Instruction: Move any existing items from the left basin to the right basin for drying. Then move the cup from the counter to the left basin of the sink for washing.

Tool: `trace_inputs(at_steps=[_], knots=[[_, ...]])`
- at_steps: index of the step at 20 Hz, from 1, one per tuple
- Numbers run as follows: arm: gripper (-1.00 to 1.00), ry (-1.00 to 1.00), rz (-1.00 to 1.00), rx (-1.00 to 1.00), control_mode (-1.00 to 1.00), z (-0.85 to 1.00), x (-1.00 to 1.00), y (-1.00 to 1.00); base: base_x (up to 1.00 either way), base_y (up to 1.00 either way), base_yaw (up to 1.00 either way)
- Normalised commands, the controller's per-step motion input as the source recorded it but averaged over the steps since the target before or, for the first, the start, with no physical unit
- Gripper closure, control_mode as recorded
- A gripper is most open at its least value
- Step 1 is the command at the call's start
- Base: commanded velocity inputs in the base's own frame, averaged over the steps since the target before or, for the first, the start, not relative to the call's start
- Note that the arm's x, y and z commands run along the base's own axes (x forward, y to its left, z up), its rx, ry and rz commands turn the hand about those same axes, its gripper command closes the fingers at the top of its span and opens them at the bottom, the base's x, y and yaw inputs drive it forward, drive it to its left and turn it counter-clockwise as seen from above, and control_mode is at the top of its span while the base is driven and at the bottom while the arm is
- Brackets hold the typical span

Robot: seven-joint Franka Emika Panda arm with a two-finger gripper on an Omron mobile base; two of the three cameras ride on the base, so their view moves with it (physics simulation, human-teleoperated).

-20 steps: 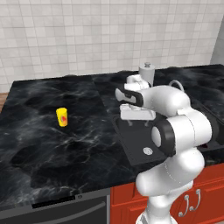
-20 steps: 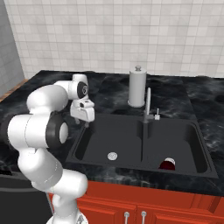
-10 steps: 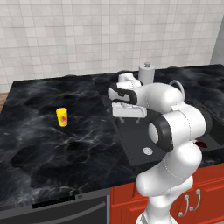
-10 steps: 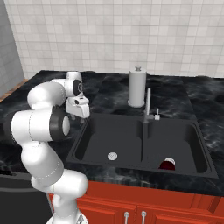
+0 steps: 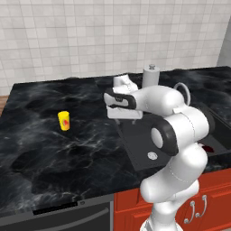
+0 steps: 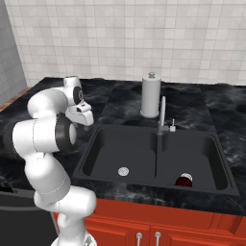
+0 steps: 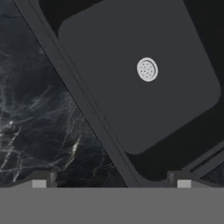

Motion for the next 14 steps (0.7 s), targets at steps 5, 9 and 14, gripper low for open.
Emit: trace_inputs(at_steps=[5,9,14], knots=[[-1.00,-0.09,0.17,0.00,-1.00,0.00,0.24,0.26,0.00,0.00,0.00],[-1.00,-0.07,0.18,0.00,-1.00,0.00,0.20,0.24,0.00,0.00,0.00],[-1.00,-0.04,0.17,0.01,-1.00,0.00,0.13,0.23,0.00,0.00,0.00]])
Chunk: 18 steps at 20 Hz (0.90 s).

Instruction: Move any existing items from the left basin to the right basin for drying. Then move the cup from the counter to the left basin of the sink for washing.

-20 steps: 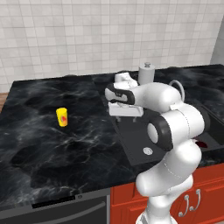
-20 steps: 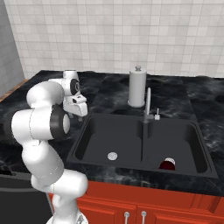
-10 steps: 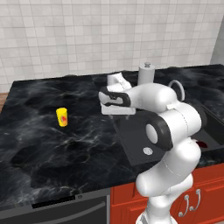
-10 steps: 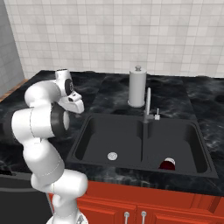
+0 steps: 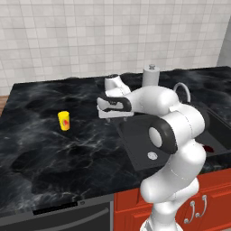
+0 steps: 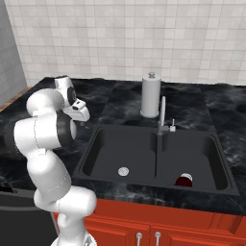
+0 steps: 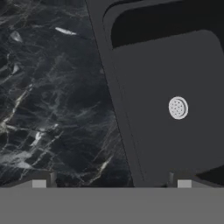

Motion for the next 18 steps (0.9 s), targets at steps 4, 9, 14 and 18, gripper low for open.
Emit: trace_inputs(at_steps=[4,9,14,18], knots=[[-1.00,-0.04,0.17,0.01,-1.00,0.02,0.04,0.22,0.00,0.00,0.00],[-1.00,-0.03,0.16,0.02,-1.00,0.01,0.03,0.25,0.00,0.00,0.00],[-1.00,-0.04,0.14,0.03,-1.00,0.04,0.03,0.24,0.00,0.00,0.00],[-1.00,-0.03,0.12,0.03,-1.00,0.09,0.04,0.23,0.00,0.00,0.00]])
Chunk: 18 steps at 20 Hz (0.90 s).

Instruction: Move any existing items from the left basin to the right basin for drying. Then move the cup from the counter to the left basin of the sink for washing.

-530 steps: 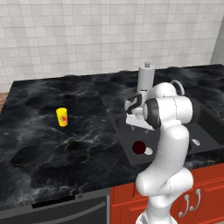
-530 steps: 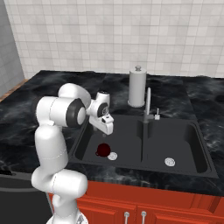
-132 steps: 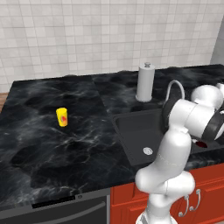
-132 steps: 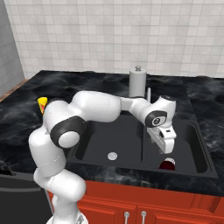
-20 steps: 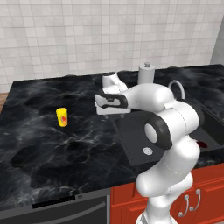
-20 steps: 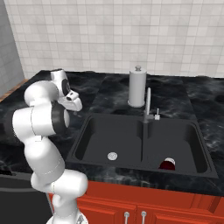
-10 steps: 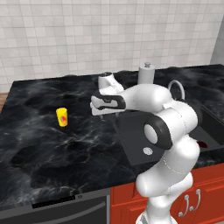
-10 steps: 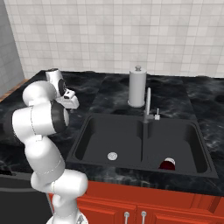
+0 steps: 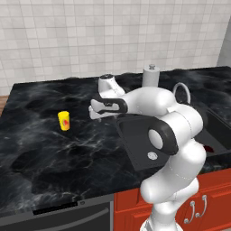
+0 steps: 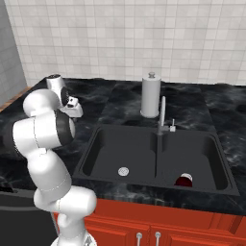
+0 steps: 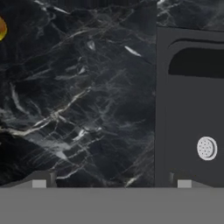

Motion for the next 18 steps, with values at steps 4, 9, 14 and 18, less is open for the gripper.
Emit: trace_inputs(at_steps=[4,9,14,18], knots=[[-1.00,-0.01,0.11,0.04,-1.00,0.04,0.08,0.24,0.00,0.00,0.00],[-1.00,0.00,0.11,0.03,-1.00,0.00,0.14,0.28,0.00,0.00,0.00],[-1.00,0.00,0.10,0.03,-1.00,0.02,0.20,0.28,0.00,0.00,0.00],[-1.00,0.00,0.08,0.04,-1.00,0.10,0.23,0.29,0.00,0.00,0.00]])
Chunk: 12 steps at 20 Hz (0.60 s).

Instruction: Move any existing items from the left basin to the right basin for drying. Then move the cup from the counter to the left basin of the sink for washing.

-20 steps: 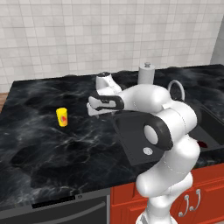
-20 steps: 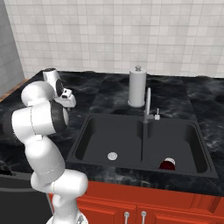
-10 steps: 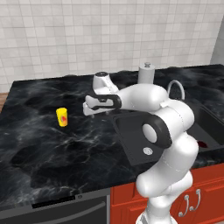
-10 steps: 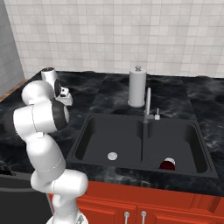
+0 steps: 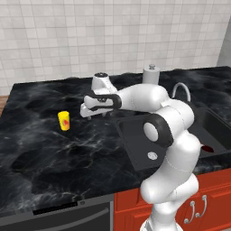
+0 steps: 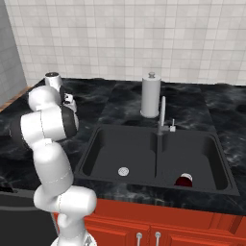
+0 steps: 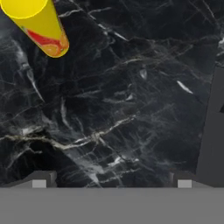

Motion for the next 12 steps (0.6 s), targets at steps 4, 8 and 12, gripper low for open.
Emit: trace_inputs(at_steps=[4,8,12], knots=[[-1.00,0.00,0.07,0.02,-1.00,0.12,0.18,0.31,0.00,0.00,0.00],[-1.00,-0.01,0.05,0.00,-1.00,0.10,0.14,0.31,0.00,0.00,0.00],[-1.00,-0.01,0.03,0.00,-1.00,0.05,0.13,0.31,0.00,0.00,0.00]])
